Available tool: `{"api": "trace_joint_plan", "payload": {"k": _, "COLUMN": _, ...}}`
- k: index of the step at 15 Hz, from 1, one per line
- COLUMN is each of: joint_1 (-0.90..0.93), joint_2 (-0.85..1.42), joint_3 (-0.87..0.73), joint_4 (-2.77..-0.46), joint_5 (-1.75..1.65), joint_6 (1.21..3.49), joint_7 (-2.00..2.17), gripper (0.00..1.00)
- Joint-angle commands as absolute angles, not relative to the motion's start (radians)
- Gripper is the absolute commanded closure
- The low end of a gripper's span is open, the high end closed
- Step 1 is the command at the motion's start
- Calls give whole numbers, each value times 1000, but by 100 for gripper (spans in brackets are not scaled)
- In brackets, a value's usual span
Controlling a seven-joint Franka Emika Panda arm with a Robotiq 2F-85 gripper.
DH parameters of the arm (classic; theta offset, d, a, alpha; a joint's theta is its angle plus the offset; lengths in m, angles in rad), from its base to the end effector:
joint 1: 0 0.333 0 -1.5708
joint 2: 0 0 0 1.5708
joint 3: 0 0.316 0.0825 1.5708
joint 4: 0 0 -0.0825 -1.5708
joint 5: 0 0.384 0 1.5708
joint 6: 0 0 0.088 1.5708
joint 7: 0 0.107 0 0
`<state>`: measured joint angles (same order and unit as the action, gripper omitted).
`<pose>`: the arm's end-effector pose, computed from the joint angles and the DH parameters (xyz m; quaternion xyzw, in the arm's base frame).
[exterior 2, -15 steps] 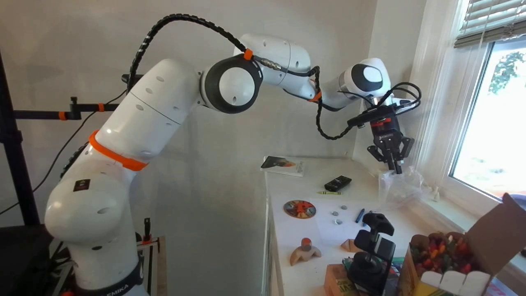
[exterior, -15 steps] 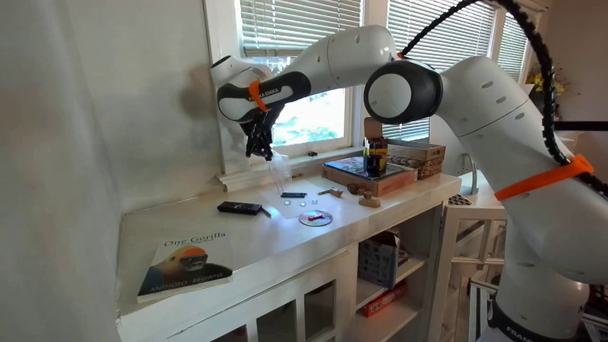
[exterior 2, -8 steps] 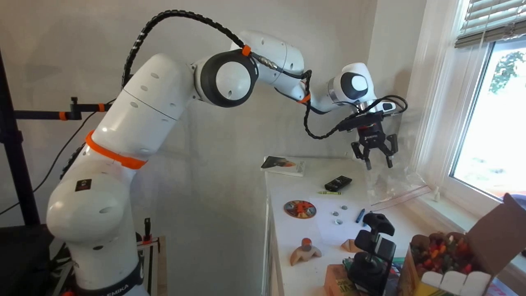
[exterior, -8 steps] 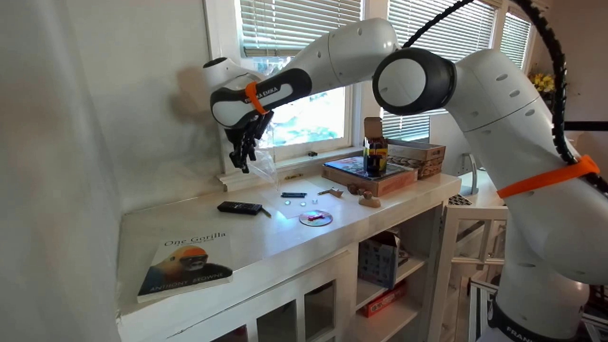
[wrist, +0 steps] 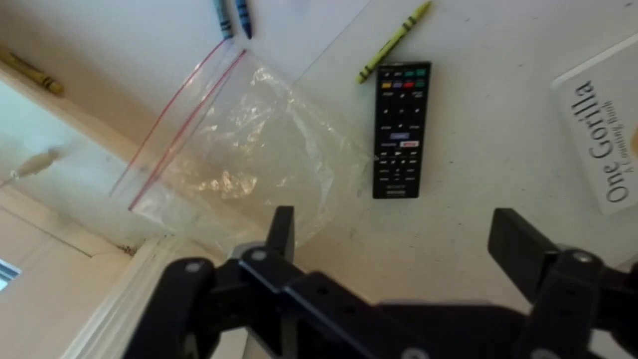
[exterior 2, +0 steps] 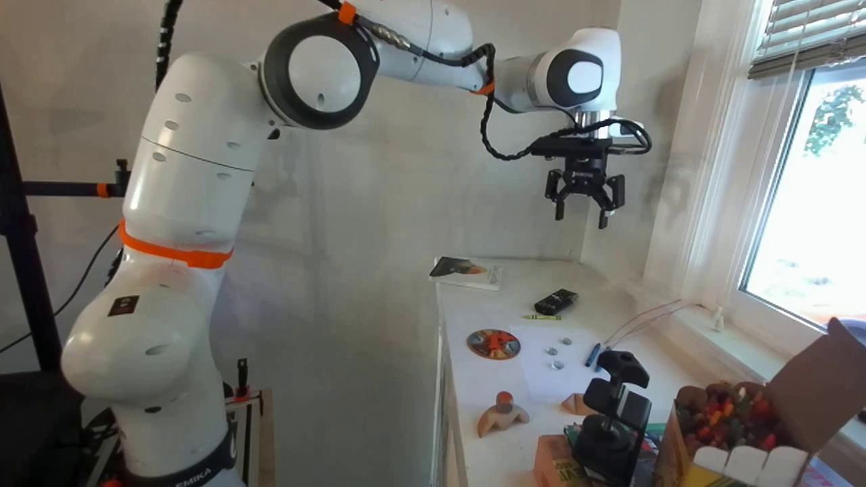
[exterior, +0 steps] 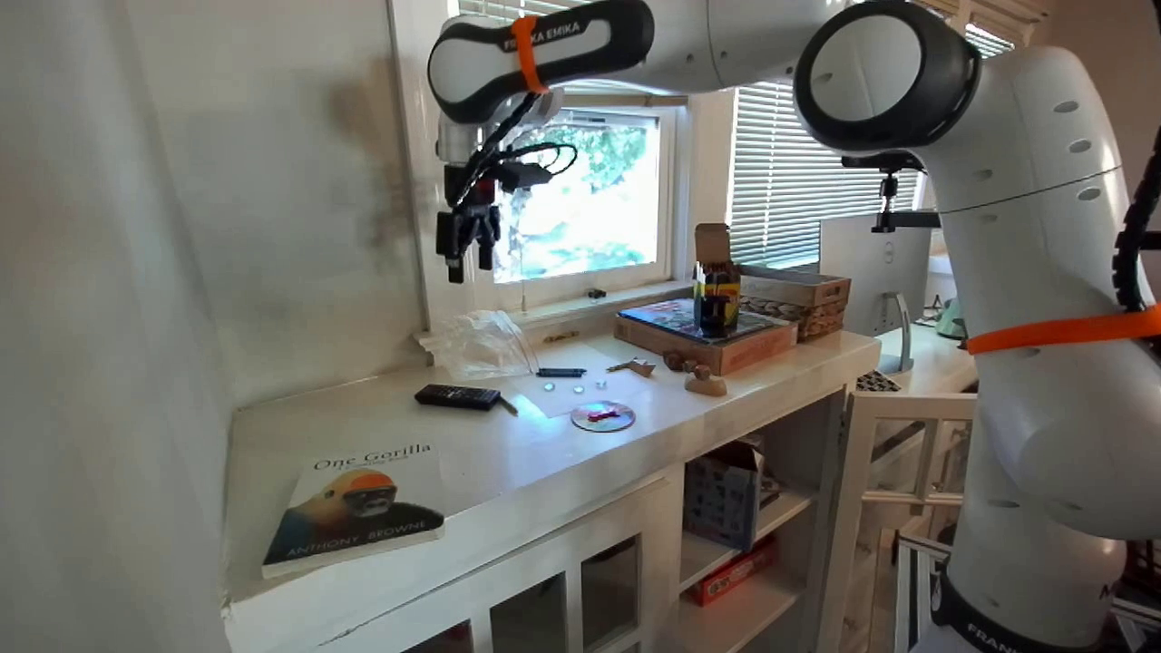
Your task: Pick up the plastic bag and shake it
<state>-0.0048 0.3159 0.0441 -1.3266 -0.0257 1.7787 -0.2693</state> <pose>0.6669 0.0193 0.5686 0.9858 0.1536 0.0671 0.0137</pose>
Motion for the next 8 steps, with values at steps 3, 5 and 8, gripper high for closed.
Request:
{"api": "trace_joint_plan", "payload": {"k": 3, "joint_1": -104, "joint_2": 181, "joint_3": 9, "joint_4": -1446, "joint_5": 146, "joint_6": 1572, "joint_7": -235, "gripper": 0}}
{"api": "trace_joint_plan", "payload": {"k": 5, "joint_1": -118, "joint_2": 162, "joint_3": -24, "joint_4": -1457, "joint_5": 157, "joint_6": 1499, "joint_7": -191, "gripper": 0}}
{"api": "trace_joint_plan", "payload": {"k": 8, "joint_1": -128, "joint_2": 154, "joint_3": -57, "joint_4": -1479, "joint_5": 136, "joint_6": 1440, "joint_7": -152, "gripper": 0}}
